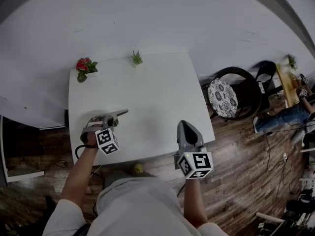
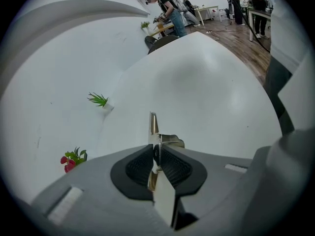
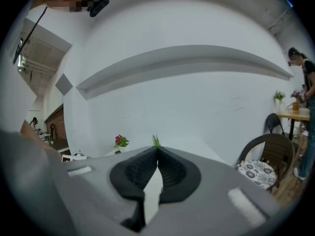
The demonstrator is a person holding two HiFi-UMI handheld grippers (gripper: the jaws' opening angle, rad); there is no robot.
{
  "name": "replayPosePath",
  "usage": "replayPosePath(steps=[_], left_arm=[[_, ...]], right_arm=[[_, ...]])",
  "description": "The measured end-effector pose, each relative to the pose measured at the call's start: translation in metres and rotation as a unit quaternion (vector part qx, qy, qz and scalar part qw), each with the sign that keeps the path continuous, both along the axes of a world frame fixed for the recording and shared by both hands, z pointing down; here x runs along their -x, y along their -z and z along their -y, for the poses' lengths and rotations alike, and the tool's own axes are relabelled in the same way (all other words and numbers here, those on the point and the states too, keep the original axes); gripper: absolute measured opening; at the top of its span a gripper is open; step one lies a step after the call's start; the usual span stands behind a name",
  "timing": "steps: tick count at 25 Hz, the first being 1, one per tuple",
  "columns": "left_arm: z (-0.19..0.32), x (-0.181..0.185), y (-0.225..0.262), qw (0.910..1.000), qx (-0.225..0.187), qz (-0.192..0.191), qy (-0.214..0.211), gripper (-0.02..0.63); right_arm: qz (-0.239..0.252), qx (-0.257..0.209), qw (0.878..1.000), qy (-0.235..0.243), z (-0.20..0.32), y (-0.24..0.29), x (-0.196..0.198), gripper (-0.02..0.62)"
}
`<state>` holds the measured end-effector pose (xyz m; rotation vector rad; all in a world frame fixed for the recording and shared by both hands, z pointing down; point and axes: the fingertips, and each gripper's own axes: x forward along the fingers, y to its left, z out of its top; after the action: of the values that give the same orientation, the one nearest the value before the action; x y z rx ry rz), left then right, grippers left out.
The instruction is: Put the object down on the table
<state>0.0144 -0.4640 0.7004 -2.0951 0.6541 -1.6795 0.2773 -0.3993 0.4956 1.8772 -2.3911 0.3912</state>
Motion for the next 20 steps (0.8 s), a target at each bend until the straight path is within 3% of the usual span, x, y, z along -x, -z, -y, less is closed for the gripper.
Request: replayPosePath(steps=[10,20], left_arm=[[-0.005,-0.001,-0.006,0.9998,0.016,-0.015,0.005,0.063],[-0.02,0.0,0.006,0.9922,0.046,-0.099,0.06,0.12]], right_arm=[[-0.002,0.003,1.0,0.0,-0.004,-0.001,0.006,0.003],[-0.005,-0.014,1.0,0.007,-0.009,0.008,0.016,0.003]])
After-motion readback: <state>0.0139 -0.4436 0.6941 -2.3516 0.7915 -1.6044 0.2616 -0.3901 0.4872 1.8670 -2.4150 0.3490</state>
